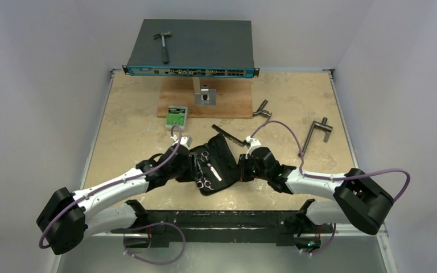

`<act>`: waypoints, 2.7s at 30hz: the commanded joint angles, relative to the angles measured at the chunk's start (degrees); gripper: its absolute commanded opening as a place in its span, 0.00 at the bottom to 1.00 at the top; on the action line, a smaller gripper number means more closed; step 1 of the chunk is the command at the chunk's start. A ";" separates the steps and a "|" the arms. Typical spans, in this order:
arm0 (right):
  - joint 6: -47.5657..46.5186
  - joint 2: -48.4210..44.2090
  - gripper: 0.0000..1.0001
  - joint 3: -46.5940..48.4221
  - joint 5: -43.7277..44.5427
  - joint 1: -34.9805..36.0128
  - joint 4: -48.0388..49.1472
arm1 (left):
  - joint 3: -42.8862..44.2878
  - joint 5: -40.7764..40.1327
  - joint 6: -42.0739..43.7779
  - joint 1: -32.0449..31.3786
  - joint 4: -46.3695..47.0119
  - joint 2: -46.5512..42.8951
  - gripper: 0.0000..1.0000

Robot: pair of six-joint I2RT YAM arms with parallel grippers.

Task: Sort the hair-cutting tools
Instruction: Adjust the scissors in the hairdressing tool bag.

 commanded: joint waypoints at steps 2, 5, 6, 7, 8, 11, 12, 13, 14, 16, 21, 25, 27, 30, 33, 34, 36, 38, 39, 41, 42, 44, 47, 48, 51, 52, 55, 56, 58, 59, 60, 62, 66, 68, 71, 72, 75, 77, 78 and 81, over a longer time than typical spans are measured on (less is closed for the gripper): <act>0.47 0.51 0.00 -0.41 -1.49 0.47 1.87 | -0.23 2.26 1.00 -1.44 1.87 2.16 0.41; 0.73 0.22 0.00 -0.64 -1.32 0.60 2.06 | -0.02 2.26 0.68 -2.33 2.01 3.90 0.41; 0.70 0.18 0.00 -0.68 -1.31 0.61 2.13 | 0.01 2.26 0.59 -2.62 2.37 4.60 0.41; 0.77 0.24 0.00 -0.76 -1.31 0.61 2.15 | 0.03 2.26 0.44 -2.89 2.75 5.44 0.41; 0.79 0.34 0.00 -0.69 -1.31 0.61 2.34 | 0.18 2.26 0.23 -3.15 3.01 6.16 0.41; 0.75 0.69 0.00 -0.79 -1.56 0.61 2.68 | 0.42 3.53 -0.49 -3.95 4.15 7.91 0.41; 0.78 0.75 0.00 -0.84 -1.64 0.61 2.80 | 0.53 3.54 -0.64 -4.22 4.46 8.47 0.41; 0.79 0.71 0.00 -0.93 -1.66 0.61 2.85 | 0.56 3.69 -0.68 -4.39 4.87 8.98 0.41; 0.79 0.63 0.00 -1.01 -1.66 0.61 2.85 | 0.57 3.65 -0.89 -4.54 5.14 9.42 0.41; 0.79 0.40 0.00 -1.03 -1.66 0.61 2.79 | 0.66 3.93 -1.21 -4.77 5.92 10.22 0.41; 0.93 -0.15 0.00 -1.34 -1.84 0.70 2.70 | 1.15 4.26 -1.69 -5.17 7.51 11.89 0.41; 1.18 -0.51 0.00 -1.78 -1.97 0.70 2.86 | 1.85 4.33 -1.75 -5.26 8.25 13.20 0.41; 1.29 -0.69 0.00 -1.91 -1.95 0.79 2.85 | 2.13 4.37 -1.82 -5.36 8.58 14.13 0.41; 1.46 -1.08 0.00 -2.17 -1.93 0.94 2.77 | 2.28 4.67 -1.93 -5.44 9.39 15.70 0.41; 1.49 -1.10 0.00 -2.27 -1.89 1.11 2.90 | 2.33 5.21 -2.33 -5.65 11.26 16.74 0.40; 1.54 -1.01 0.00 -2.27 -1.89 1.14 2.98 | 2.33 5.32 -2.51 -5.74 11.99 16.74 0.41; 1.66 -0.76 0.00 -2.37 -1.93 1.35 3.20 | 2.90 5.46 -2.59 -5.83 13.16 16.85 0.41; 1.82 -0.55 0.00 -2.33 -1.93 1.59 3.36 | 3.70 5.58 -2.63 -5.88 13.96 17.27 0.41; 1.84 -0.45 0.00 -2.27 -1.93 1.70 3.43 | 4.18 5.69 -2.54 -5.88 14.19 17.73 0.40; 1.88 -0.26 0.00 -2.23 -1.84 1.82 3.39 | 5.16 5.77 -2.31 -5.88 14.26 18.90 0.40; 1.82 -0.26 0.00 -2.11 -1.84 1.86 3.32 | 5.48 5.78 -2.30 -5.88 14.29 19.51 0.40; 1.84 -0.33 0.00 -2.14 -1.71 1.93 3.11 | 5.79 5.70 -2.27 -5.92 13.94 20.42 0.40; 1.75 -0.65 0.00 -2.09 -1.53 1.93 2.70 | 5.44 4.71 -2.07 -5.92 12.02 19.37 0.40; 1.68 -0.74 0.00 -2.11 -1.49 1.99 2.57 | 5.15 4.02 -1.83 -5.88 11.08 18.21 0.40; 1.43 -0.93 0.00 -2.02 -1.24 1.93 2.13 | 5.06 2.75 -0.26 -5.92 7.24 13.68 0.42; 1.30 -1.00 0.00 -1.94 -1.11 1.91 1.97 | 5.38 2.04 0.36 -5.90 5.52 12.08 0.42; 0.62 -1.16 0.00 -1.70 -0.56 1.93 0.95 | 7.43 -0.61 2.21 -5.88 0.41 7.00 0.46; 0.34 -1.33 0.00 -1.63 -0.26 1.91 0.46 | 8.06 -1.62 2.61 -5.82 -1.18 5.67 0.47; -0.38 -1.91 0.00 -1.43 0.44 1.93 -0.63 | 9.44 -3.95 3.22 -5.74 -3.83 2.70 0.48; -0.62 -2.19 0.00 -1.27 0.85 1.93 -1.37 | 9.85 -5.16 3.43 -5.67 -4.95 1.41 0.49; -0.89 -2.54 0.00 -1.17 1.30 1.89 -1.96 | 10.10 -6.49 3.52 -5.48 -5.90 0.29 0.49; -1.27 -3.16 0.00 -0.92 1.94 1.93 -2.99 | 10.01 -9.37 2.77 -4.52 -7.53 -1.61 0.49; -1.80 -3.90 0.00 -0.51 3.04 1.93 -4.92 | 6.43 -10.91 -0.07 0.53 -6.57 -3.93 0.49; -2.06 -4.11 0.00 -0.46 3.44 1.93 -5.61 | 4.01 -9.12 -1.21 4.70 -4.22 -3.81 0.49; -2.58 -4.05 0.00 -0.23 4.10 1.93 -6.69 | 2.62 -6.00 -1.08 7.33 -0.41 -1.08 0.48; -2.85 -4.04 0.00 -0.19 4.20 1.93 -6.90 | 2.90 -4.88 -0.78 7.39 0.55 0.34 0.48; -3.07 -4.13 0.00 -0.32 4.28 1.90 -6.82 | 3.27 -0.97 -0.49 7.29 3.74 3.83 0.47; -3.16 -4.13 0.00 -0.42 4.23 1.92 -6.68 | 3.38 0.11 -0.57 7.26 5.19 5.11 0.46; -3.17 -4.05 0.00 -0.42 4.16 1.93 -6.64 | 3.38 0.30 -0.64 7.26 5.72 5.30 0.46; -3.17 -3.74 0.00 -0.47 4.01 1.92 -6.34 | 3.59 0.57 -0.77 7.22 6.74 5.60 0.46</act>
